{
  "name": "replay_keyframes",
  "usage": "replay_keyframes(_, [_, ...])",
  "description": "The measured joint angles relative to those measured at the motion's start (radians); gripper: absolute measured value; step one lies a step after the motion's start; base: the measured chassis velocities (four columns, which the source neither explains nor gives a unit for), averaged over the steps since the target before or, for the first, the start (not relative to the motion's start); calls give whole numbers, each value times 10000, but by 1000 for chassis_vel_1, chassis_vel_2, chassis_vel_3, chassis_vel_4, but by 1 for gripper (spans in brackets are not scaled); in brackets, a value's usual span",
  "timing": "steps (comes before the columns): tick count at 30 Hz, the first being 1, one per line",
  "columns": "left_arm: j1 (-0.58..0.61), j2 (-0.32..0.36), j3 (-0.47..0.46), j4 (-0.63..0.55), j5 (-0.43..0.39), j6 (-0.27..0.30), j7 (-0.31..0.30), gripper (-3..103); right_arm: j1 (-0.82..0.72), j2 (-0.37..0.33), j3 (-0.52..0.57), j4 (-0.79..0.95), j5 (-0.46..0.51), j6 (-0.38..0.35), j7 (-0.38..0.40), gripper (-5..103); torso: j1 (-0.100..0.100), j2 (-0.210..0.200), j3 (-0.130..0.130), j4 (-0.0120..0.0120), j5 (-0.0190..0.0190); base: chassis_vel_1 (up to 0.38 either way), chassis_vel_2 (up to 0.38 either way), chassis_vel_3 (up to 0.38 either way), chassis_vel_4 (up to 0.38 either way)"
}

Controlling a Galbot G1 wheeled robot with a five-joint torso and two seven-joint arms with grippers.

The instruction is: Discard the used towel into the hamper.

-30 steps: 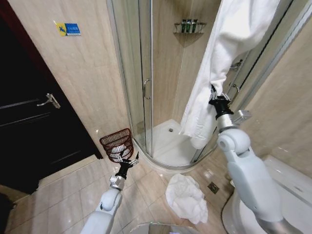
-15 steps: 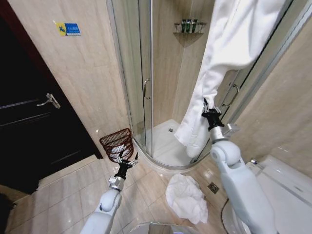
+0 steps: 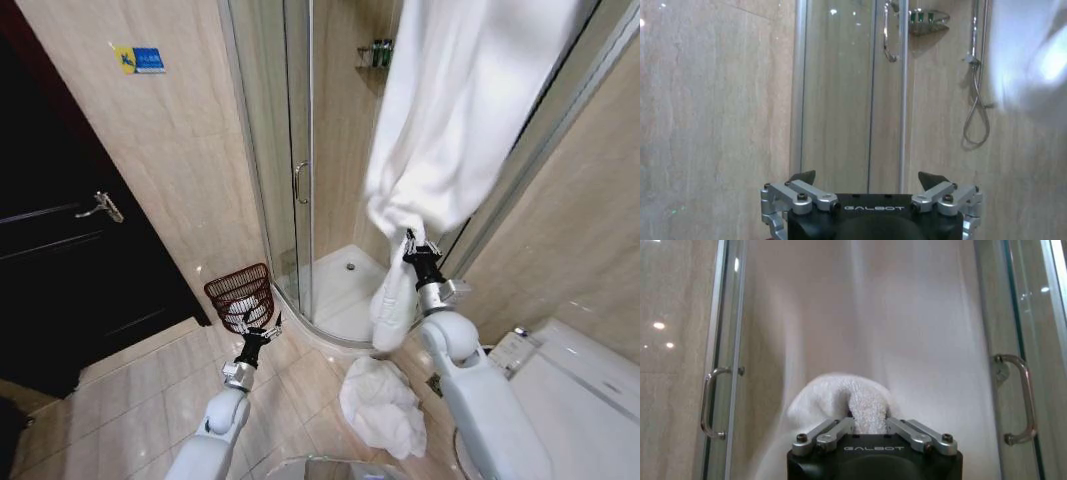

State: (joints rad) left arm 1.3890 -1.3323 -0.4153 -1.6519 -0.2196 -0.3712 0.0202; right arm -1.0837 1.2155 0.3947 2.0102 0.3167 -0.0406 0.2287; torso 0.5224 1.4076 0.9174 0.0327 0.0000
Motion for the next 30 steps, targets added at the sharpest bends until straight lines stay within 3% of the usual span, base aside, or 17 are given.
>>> replay_keyframes(9, [-4,79,19,78,-140,-48,-8,100,-544,331,117,-80,-373,423,-32,8,0,1,-1,-1,-2,0,0,0,0])
replay_keyframes(30, [-85,167,28,124,-316,-51,16,100,-537,397,166,-27,-456,485,50,8,0,1,-1,0,-1,0,0,0,0])
